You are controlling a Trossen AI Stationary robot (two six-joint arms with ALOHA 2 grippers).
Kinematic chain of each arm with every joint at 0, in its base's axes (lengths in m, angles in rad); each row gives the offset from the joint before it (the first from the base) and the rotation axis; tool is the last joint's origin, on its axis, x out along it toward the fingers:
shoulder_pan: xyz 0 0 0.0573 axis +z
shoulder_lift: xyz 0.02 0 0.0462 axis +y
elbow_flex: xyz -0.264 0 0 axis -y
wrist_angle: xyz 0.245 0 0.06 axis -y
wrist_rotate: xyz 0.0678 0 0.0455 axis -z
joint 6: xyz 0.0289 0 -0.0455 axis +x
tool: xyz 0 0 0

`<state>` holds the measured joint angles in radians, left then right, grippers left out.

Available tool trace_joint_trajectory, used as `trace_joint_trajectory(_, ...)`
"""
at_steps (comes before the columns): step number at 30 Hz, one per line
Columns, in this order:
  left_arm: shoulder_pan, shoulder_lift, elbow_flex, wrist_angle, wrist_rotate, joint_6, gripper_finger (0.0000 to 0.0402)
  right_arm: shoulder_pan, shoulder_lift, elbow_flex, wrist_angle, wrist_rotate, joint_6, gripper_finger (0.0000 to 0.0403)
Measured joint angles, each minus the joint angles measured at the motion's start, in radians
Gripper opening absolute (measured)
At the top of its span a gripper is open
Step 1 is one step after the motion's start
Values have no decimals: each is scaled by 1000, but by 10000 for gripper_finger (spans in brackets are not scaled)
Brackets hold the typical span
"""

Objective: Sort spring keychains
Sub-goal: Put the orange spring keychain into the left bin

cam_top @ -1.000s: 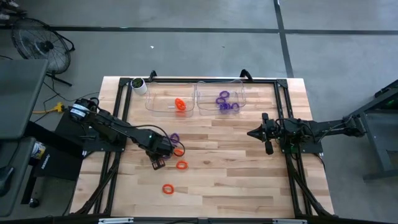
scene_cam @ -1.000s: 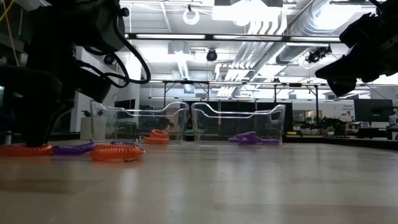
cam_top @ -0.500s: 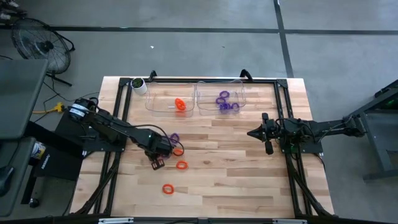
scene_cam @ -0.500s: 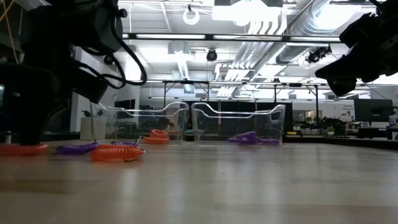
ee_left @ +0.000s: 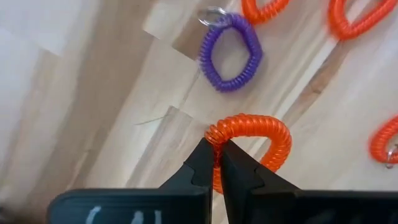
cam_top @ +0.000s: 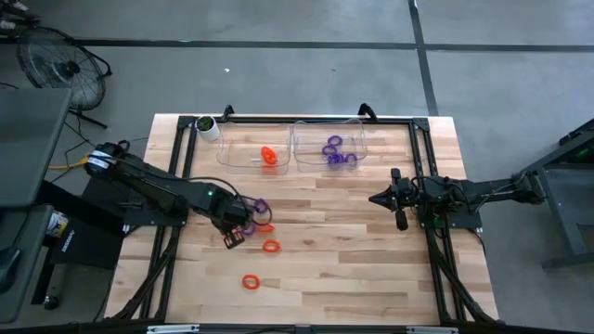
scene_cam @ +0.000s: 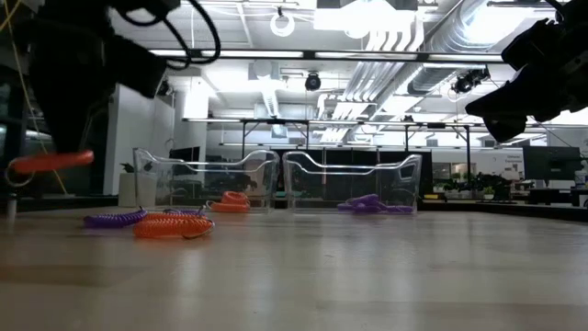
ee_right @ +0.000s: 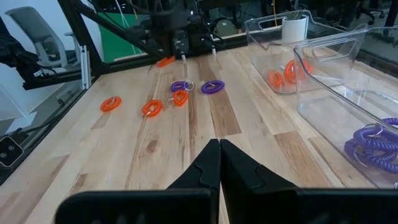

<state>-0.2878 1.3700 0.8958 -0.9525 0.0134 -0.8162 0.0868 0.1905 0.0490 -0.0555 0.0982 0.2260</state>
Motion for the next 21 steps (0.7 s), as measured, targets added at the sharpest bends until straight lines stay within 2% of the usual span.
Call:
trace_joint_trajectory(7, 74, -35, 129, -145, -69, 57, 6, 0, 0, 0, 0, 0, 0, 0)
trace_joint_trajectory(14, 197, -38, 285, -240, -204, 218, 20, 0, 0, 0, 0, 0, 0, 0)
trace_joint_trajectory(21, 335, -37, 321, -222, -406, 377, 22, 0, 0, 0, 0, 0, 0, 0)
